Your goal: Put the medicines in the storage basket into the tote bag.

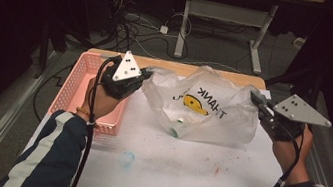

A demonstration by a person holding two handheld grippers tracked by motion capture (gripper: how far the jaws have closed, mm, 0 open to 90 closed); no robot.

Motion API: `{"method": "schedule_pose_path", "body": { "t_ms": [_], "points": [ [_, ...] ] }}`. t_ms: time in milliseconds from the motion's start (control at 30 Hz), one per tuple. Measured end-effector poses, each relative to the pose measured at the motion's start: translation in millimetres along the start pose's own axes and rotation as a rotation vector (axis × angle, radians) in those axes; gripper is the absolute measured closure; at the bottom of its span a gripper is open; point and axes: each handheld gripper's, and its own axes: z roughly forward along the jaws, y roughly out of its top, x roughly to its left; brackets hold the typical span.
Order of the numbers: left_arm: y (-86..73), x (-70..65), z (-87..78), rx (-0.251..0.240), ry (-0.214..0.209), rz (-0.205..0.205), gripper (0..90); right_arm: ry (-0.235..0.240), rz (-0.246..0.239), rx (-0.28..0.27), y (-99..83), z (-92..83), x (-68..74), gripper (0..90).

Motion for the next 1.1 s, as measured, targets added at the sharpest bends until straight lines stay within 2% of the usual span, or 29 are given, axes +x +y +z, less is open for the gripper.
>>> {"method": "schedule_pose_path", "body": {
  "t_ms": [200,300,367,500,633,767,967,1100],
  "points": [
    [5.2,7.7,34.0,0.05,0.013,-0.003,85.4,-0.029,0.039,0.058,-4.5,30.7,-21.8,89.2],
    [7.2,11.4,48.6,0.058,0.024,-0.016,85.4,-0.044,0.035,0.091,-6.6,45.4,-27.0,89.2],
    [8.6,13.2,57.4,0.073,0.035,-0.009,85.3,-0.059,0.032,0.11,-7.6,53.9,-29.1,89.2],
    [10.4,17.7,69.3,0.08,0.051,-0.02,83.8,-0.08,0.034,0.133,-8.9,66.3,-34.6,89.2],
    [12.5,24.1,77.7,0.097,0.073,-0.015,84.2,-0.1,0.04,0.153,-10.2,78.0,-39.7,89.2],
    [18.4,35.0,79.1,0.09,0.091,-0.039,85.6,-0.118,0.043,0.17,-9.6,87.5,-45.2,89.2],
    [32.3,47.2,78.8,0.063,0.134,-0.063,85.6,-0.163,0.043,0.189,-3.4,97.7,-59.3,89.2],
    [43.4,50.9,76.4,0.042,0.151,-0.061,85.6,-0.189,0.059,0.197,0.1,101.1,-71.9,89.2]
  ]
}}
